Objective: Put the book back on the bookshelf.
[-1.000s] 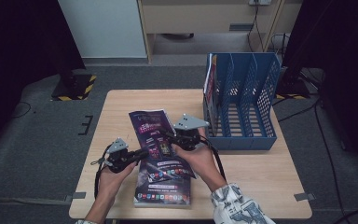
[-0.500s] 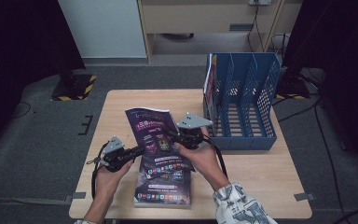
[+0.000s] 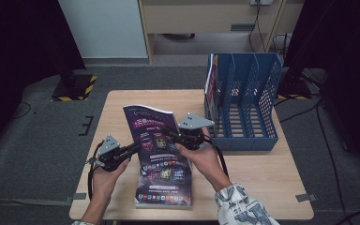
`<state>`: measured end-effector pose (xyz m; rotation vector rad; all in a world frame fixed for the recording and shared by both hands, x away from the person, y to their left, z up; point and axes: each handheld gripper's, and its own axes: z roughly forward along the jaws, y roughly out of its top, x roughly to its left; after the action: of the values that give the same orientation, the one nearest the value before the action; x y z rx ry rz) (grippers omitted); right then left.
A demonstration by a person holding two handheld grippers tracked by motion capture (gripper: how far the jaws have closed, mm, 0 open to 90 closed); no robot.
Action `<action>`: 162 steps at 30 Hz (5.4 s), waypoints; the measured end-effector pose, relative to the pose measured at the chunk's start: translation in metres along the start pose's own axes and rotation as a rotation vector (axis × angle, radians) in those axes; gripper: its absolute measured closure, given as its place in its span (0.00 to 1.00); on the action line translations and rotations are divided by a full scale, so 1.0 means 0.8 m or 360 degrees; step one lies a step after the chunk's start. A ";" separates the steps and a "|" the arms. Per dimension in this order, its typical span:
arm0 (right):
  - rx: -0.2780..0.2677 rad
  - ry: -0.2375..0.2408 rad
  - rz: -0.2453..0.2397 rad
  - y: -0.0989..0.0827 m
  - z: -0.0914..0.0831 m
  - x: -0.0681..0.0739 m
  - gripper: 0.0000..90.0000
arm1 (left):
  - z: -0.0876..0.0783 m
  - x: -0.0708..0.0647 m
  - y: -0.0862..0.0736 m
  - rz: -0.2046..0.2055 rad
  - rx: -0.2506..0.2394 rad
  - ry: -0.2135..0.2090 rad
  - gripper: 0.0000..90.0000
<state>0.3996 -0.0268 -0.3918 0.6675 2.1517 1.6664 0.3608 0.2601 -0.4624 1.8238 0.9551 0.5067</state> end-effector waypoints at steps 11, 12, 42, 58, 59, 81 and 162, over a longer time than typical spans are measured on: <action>-0.0011 0.0027 -0.0001 0.001 -0.002 -0.001 0.91 | -0.009 0.000 0.004 0.0042 -0.0043 0.0037 0.90; -0.0010 0.0029 0.0000 0.002 -0.002 -0.001 0.90 | -0.009 0.001 0.004 0.0044 -0.0044 0.0032 0.90; -0.0055 0.0190 0.0025 0.033 -0.003 -0.012 0.73 | -0.009 -0.006 0.007 0.0098 -0.0067 0.0035 0.90; -0.0065 0.0212 0.0021 0.040 -0.003 -0.015 0.82 | -0.010 -0.007 0.007 0.0109 -0.0072 0.0035 0.90; -0.0064 0.0215 0.0020 0.040 -0.003 -0.015 0.82 | -0.010 -0.007 0.007 0.0110 -0.0073 0.0034 0.90; -0.0046 0.0200 0.0033 0.039 0.004 -0.013 0.90 | -0.010 -0.007 0.006 0.0113 -0.0080 0.0034 0.90; -0.0185 -0.0083 0.0039 0.052 -0.053 -0.040 0.91 | 0.024 0.065 -0.075 -0.0175 0.0473 0.0396 0.11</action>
<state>0.4103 -0.0709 -0.3417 0.6984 2.0016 1.7514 0.3828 0.3032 -0.5285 1.9870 1.3521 0.5548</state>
